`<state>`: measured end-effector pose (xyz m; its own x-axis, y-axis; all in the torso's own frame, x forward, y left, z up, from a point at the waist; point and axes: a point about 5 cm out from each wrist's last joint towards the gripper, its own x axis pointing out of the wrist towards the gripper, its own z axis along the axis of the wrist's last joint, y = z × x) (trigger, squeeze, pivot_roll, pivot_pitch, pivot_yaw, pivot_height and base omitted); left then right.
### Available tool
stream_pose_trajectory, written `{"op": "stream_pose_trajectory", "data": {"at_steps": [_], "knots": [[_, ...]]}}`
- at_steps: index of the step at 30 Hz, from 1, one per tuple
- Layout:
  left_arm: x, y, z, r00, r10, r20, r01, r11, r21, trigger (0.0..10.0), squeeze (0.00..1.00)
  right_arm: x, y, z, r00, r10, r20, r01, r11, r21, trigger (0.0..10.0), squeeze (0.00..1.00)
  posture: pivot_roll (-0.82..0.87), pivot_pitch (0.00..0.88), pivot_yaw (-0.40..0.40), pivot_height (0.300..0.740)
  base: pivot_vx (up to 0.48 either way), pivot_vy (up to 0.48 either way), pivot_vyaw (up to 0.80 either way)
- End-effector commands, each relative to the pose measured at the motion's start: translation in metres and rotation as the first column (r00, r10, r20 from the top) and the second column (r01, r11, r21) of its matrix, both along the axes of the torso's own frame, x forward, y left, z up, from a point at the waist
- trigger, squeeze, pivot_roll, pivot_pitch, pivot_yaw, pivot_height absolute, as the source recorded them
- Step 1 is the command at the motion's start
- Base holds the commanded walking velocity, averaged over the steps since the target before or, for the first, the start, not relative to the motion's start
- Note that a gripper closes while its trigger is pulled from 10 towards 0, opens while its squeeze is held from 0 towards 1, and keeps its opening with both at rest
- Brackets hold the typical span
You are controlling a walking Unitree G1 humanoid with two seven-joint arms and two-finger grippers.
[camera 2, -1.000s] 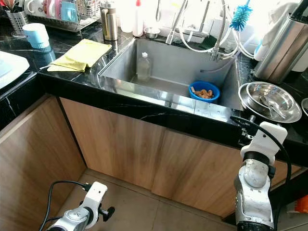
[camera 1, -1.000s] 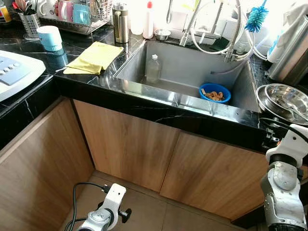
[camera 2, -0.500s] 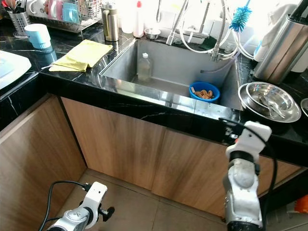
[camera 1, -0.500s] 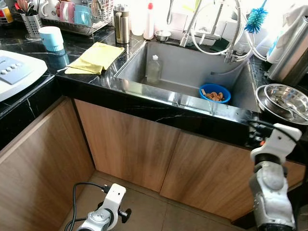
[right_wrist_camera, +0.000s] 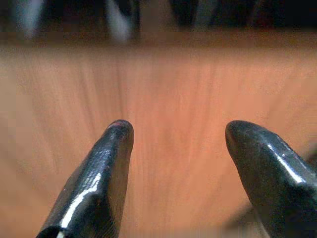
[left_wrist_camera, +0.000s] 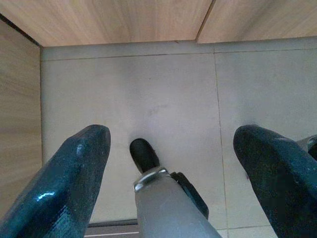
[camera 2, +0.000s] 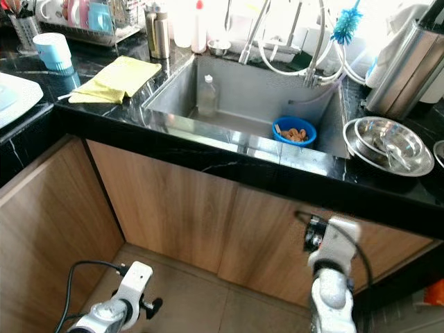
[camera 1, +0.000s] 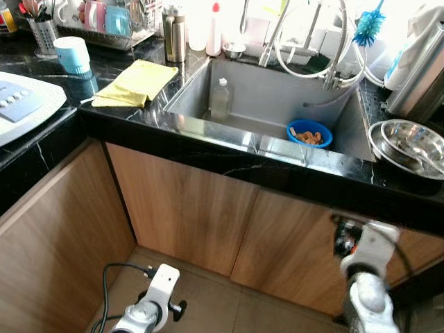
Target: Kitchen organization
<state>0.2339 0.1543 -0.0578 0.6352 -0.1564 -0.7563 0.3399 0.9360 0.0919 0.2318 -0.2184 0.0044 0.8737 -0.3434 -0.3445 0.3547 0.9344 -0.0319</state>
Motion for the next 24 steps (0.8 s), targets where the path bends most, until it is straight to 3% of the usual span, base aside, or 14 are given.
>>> {"op": "stream_pose_trajectory", "data": {"at_steps": [1, 8, 12, 20, 24], "knots": [[-0.003, 0.001, -0.002, 1.0, 0.003, -0.014, -0.003, 1.0, 0.009, 10.0, 0.0, -0.004, -0.002, -0.006, 1.0, -0.015, -0.012, 0.015, 1.0, 0.02, 10.0, 0.0, 0.14, 0.065, -0.104, 0.74, 0.0, 0.0, 0.0], [-0.002, 0.003, -0.001, 1.0, 0.009, -0.013, -0.009, 1.0, 0.015, 10.0, 0.0, -0.036, 0.014, -0.058, 0.974, 0.014, -0.225, 0.025, 0.985, 0.169, 10.0, 0.0, 0.14, 0.065, -0.098, 0.74, 0.0, 0.0, 0.0], [0.0, 0.004, 0.0, 1.0, 0.018, -0.012, -0.018, 1.0, 0.014, 10.0, 0.0, -0.05, 0.021, -0.074, 0.953, 0.054, -0.297, 0.017, 0.973, 0.23, 10.0, 0.0, 0.14, 0.065, -0.096, 0.74, 0.0, 0.0, 0.0], [0.003, 0.004, 0.001, 1.0, 0.016, -0.007, -0.016, 1.0, 0.014, 10.0, 0.0, -0.064, 0.026, -0.086, 0.928, 0.057, -0.368, 0.045, 0.964, 0.263, 10.0, 0.0, 0.14, 0.065, -0.092, 0.74, 0.0, 0.311, 0.0], [0.004, 0.002, 0.002, 1.0, 0.013, -0.004, -0.013, 1.0, 0.012, 10.0, 0.0, -0.065, 0.027, -0.088, 0.927, 0.06, -0.371, 0.047, 0.96, 0.275, 10.0, 0.0, 0.14, 0.066, -0.092, 0.74, 0.0, 0.383, -0.51]]}}
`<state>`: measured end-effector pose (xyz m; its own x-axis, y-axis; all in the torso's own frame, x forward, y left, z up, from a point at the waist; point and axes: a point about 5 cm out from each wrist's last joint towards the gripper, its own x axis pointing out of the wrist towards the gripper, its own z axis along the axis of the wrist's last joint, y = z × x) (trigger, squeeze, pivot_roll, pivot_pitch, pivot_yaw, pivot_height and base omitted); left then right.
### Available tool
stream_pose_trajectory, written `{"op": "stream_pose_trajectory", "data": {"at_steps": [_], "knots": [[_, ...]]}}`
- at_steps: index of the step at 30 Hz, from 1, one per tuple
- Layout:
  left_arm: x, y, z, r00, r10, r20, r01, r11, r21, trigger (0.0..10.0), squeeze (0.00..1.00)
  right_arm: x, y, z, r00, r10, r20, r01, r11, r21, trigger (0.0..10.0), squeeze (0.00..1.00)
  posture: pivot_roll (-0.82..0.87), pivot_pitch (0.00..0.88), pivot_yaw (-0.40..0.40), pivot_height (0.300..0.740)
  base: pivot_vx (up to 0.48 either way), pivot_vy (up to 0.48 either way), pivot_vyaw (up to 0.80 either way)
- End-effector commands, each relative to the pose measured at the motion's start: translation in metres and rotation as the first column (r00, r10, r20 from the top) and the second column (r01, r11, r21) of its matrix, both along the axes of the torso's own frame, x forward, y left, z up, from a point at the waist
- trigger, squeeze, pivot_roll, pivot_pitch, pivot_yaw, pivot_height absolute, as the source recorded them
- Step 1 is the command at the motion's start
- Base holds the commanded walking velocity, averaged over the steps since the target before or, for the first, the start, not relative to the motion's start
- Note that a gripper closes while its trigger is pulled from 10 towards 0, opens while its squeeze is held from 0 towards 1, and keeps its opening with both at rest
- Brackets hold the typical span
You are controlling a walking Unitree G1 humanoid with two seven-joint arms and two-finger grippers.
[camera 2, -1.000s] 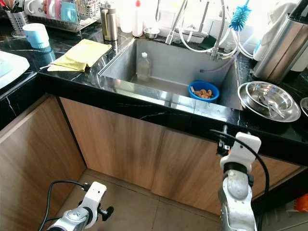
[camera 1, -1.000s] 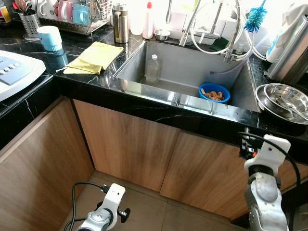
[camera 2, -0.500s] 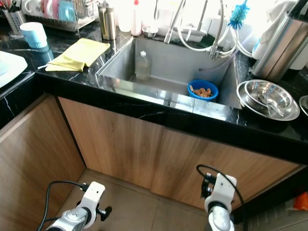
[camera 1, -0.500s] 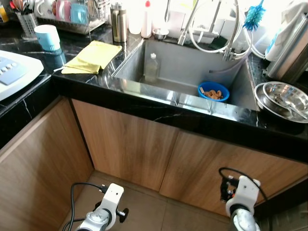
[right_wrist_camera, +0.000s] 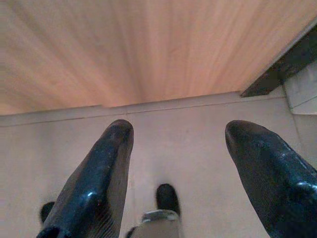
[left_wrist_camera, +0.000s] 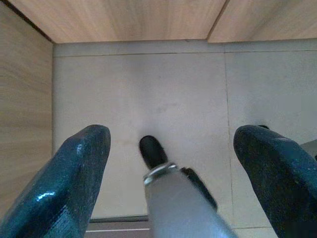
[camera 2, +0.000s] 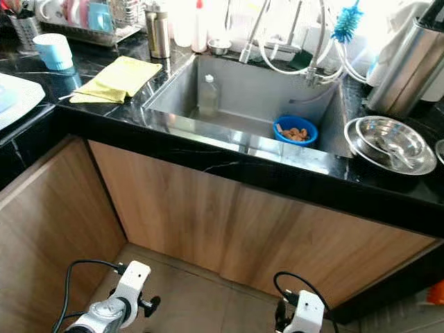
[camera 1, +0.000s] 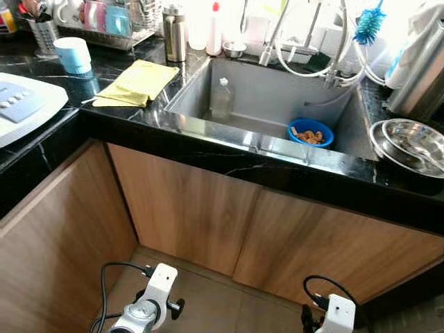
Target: Kitchen organization
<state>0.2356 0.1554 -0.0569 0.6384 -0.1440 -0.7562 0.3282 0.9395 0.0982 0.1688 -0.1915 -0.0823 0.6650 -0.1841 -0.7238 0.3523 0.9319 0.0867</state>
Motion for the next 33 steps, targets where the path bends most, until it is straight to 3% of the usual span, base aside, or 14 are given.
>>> {"op": "stream_pose_trajectory", "data": {"at_steps": [1, 6, 16, 22, 33], "knots": [[0.002, 0.001, 0.001, 1.0, 0.001, -0.006, -0.001, 1.0, 0.006, 10.0, 0.0, -0.001, 0.0, -0.001, 1.0, -0.01, 0.002, 0.01, 1.0, 0.011, 10.0, 0.0, 0.14, 0.066, -0.092, 0.74, 0.0, 0.382, -0.56], [0.004, 0.0, 0.002, 1.0, -0.016, 0.006, 0.016, 1.0, 0.014, 10.0, 0.0, 0.0, 0.003, -0.002, 1.0, -0.004, -0.007, 0.004, 1.0, 0.026, 10.0, 0.0, 0.15, 0.065, -0.092, 0.74, 0.0, 0.153, -0.58], [0.008, -0.002, 0.005, 0.999, -0.027, 0.017, 0.027, 1.0, 0.01, 10.0, 0.0, 0.015, 0.013, 0.002, 1.0, 0.011, 0.003, -0.011, 0.999, 0.032, 10.0, 0.0, 0.14, 0.064, -0.091, 0.74, 0.0, 0.0, 0.0], [0.009, -0.004, 0.006, 0.999, -0.034, 0.021, 0.034, 0.999, 0.011, 10.0, 0.0, 0.02, 0.02, 0.003, 1.0, 0.02, -0.01, -0.02, 0.999, 0.051, 10.0, 0.0, 0.15, 0.061, -0.091, 0.74, 0.273, 0.0, 0.0], [0.008, -0.004, 0.005, 0.999, -0.04, 0.016, 0.04, 0.999, 0.008, 10.0, 0.0, 0.012, 0.013, 0.0, 1.0, 0.019, -0.006, -0.019, 0.999, 0.034, 10.0, 0.0, 0.15, 0.054, -0.092, 0.74, 0.293, 0.0, 0.0]]}}
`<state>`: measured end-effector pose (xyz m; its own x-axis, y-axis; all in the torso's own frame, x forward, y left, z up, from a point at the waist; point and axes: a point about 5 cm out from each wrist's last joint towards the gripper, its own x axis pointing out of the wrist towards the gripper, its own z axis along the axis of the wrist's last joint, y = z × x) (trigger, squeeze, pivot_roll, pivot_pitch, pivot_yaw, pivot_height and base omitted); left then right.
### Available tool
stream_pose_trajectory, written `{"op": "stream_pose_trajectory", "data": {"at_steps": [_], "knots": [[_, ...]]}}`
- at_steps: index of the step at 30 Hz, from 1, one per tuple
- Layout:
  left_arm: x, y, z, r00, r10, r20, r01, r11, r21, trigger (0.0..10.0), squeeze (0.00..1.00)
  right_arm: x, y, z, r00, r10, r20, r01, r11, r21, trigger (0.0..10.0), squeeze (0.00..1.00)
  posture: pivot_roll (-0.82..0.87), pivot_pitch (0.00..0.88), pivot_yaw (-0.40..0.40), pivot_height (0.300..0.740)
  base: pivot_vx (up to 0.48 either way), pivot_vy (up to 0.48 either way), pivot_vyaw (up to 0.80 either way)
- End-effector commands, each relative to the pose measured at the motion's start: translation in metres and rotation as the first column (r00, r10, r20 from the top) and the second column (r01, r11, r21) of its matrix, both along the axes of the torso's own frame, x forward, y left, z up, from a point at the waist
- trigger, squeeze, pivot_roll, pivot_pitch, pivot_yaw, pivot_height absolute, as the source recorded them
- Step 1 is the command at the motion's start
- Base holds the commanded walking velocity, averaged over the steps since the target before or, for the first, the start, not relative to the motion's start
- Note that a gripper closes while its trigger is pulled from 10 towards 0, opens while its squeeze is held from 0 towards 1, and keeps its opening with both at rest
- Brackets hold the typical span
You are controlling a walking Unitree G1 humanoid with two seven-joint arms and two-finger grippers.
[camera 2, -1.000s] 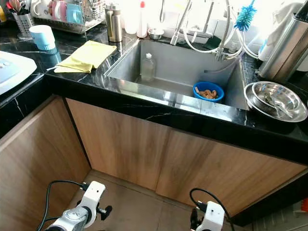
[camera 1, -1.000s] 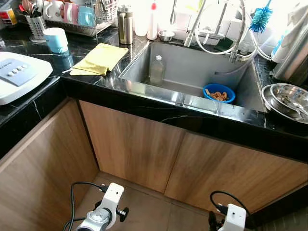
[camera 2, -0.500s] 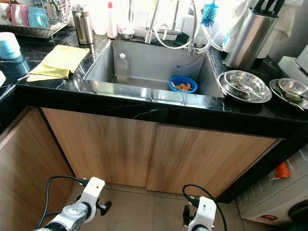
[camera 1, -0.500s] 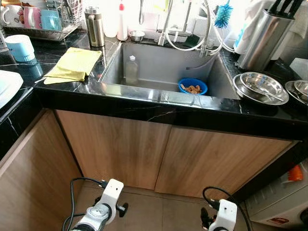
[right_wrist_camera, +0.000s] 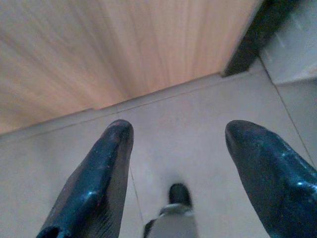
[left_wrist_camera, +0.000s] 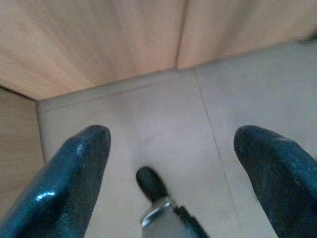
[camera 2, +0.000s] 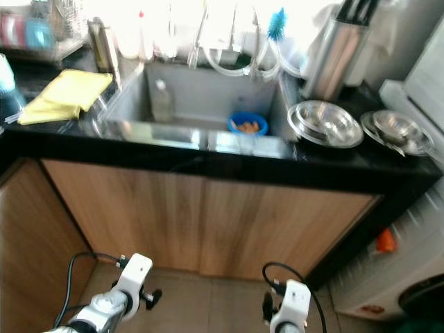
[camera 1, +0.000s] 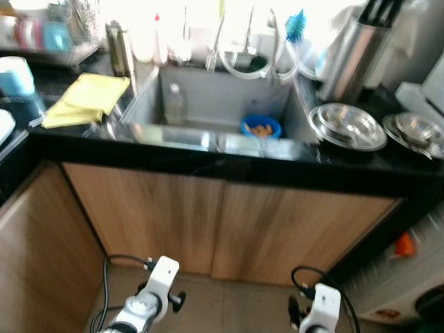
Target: Kitchen organization
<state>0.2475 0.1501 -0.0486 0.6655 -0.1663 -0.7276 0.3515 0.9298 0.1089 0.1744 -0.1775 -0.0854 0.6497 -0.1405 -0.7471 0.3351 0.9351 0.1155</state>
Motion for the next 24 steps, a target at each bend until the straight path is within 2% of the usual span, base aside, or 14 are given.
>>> {"op": "stream_pose_trajectory", "data": {"at_steps": [1, 12, 16, 18, 24], "knots": [[-0.004, 0.001, -0.003, 1.0, -0.011, -0.026, 0.011, 1.0, 0.012, 10.0, 0.0, 0.006, -0.001, 0.003, 1.0, -0.003, 0.017, 0.003, 1.0, -0.007, 10.0, 0.0, 0.15, 0.055, -0.092, 0.74, 0.311, 0.0, 0.0], [-0.005, 0.0, -0.004, 0.999, -0.014, -0.034, 0.014, 1.0, 0.014, 10.0, 0.0, 0.006, 0.0, 0.003, 1.0, 0.016, 0.019, -0.016, 1.0, -0.015, 10.0, 0.0, 0.14, 0.061, -0.093, 0.74, 0.316, 0.0, 0.0], [-0.005, 0.0, -0.004, 0.999, -0.013, -0.036, 0.014, 1.0, 0.014, 10.0, 0.0, -0.004, 0.0, -0.001, 0.999, 0.044, 0.013, -0.044, 0.999, -0.021, 10.0, 0.0, 0.14, 0.062, -0.094, 0.74, 0.32, 0.0, 0.21], [-0.006, 0.001, -0.004, 0.999, -0.013, -0.037, 0.014, 1.0, 0.014, 10.0, 0.0, -0.008, -0.001, -0.002, 1.0, 0.018, 0.015, -0.018, 1.0, -0.012, 10.0, 0.0, 0.14, 0.062, -0.093, 0.74, 0.319, 0.0, 0.21], [-0.006, 0.001, -0.004, 0.999, -0.012, -0.037, 0.012, 1.0, 0.012, 10.0, 0.0, -0.011, -0.001, -0.003, 1.0, 0.024, 0.011, -0.024, 1.0, -0.016, 10.0, 0.0, 0.14, 0.065, -0.095, 0.74, 0.318, 0.0, 0.0]]}}
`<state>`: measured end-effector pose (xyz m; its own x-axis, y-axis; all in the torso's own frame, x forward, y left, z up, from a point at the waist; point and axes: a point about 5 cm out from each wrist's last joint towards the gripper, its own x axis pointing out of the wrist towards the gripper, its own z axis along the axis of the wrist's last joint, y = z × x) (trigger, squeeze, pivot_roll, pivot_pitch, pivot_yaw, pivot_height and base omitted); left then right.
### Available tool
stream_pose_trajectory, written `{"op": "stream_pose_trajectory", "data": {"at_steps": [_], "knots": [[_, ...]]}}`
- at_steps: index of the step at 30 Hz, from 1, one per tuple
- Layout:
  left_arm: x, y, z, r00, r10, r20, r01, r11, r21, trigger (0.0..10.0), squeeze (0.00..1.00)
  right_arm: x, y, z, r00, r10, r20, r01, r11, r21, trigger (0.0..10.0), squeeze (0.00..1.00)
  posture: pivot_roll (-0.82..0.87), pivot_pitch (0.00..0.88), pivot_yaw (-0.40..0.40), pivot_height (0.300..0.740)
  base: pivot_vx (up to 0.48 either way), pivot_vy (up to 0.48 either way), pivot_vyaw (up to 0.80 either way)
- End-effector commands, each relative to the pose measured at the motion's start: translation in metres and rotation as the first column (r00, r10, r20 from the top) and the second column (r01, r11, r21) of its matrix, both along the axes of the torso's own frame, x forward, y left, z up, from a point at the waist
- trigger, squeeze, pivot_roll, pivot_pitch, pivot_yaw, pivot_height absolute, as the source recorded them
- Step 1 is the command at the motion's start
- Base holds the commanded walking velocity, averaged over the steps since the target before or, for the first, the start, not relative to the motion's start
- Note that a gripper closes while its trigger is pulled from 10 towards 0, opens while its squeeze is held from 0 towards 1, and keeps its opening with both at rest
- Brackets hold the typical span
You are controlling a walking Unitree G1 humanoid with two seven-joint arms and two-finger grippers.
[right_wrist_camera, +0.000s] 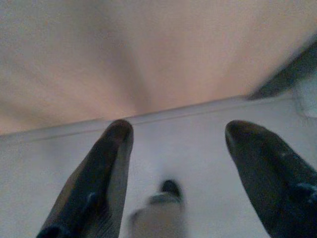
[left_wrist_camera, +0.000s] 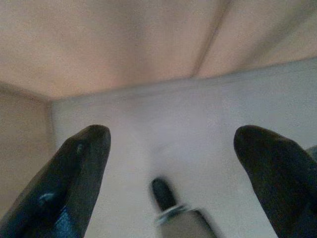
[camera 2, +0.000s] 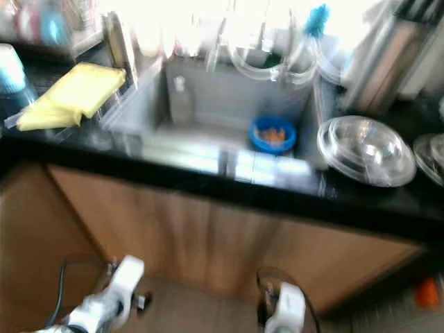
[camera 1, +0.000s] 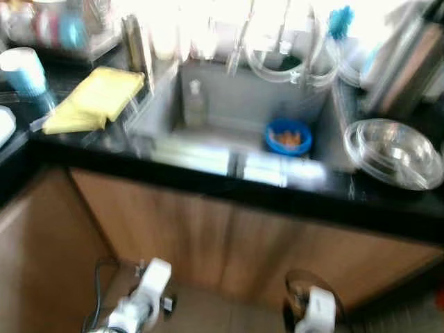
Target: Kitchen organization
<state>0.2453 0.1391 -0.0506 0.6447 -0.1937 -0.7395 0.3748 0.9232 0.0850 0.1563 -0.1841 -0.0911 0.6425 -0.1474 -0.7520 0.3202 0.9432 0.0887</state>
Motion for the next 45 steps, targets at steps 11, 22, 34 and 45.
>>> {"op": "stream_pose_trajectory", "data": {"at_steps": [11, 22, 34, 45], "knots": [[-0.004, 0.012, -0.003, 1.0, 0.01, -0.015, -0.01, 1.0, 0.025, 10.0, 0.0, 0.006, 0.005, 0.002, 1.0, 0.014, 0.025, -0.014, 1.0, 0.006, 10.0, 0.0, 0.14, 0.065, -0.096, 0.74, 0.085, 0.0, 0.0], [-0.01, 0.007, -0.007, 0.999, -0.011, -0.035, 0.012, 1.0, 0.025, 10.0, 0.0, 0.009, 0.003, 0.008, 0.989, 0.104, 0.107, -0.096, 0.993, -0.073, 10.0, 0.0, 0.13, 0.064, -0.098, 0.74, 0.0, 0.0, 0.0], [-0.011, 0.011, -0.007, 0.999, -0.015, -0.04, 0.016, 0.999, 0.031, 10.0, 0.0, 0.016, -0.028, 0.042, 0.922, 0.113, 0.37, -0.012, 0.964, -0.264, 10.0, 0.0, 0.11, 0.058, -0.099, 0.74, 0.0, 0.0, 0.0], [-0.011, 0.013, -0.007, 0.999, -0.016, -0.043, 0.018, 0.999, 0.035, 10.0, 0.0, 0.024, -0.03, 0.088, 0.815, 0.147, 0.561, 0.057, 0.942, -0.33, 10.0, 0.0, 0.12, 0.046, -0.103, 0.74, 0.0, 0.0, 0.0]]}}
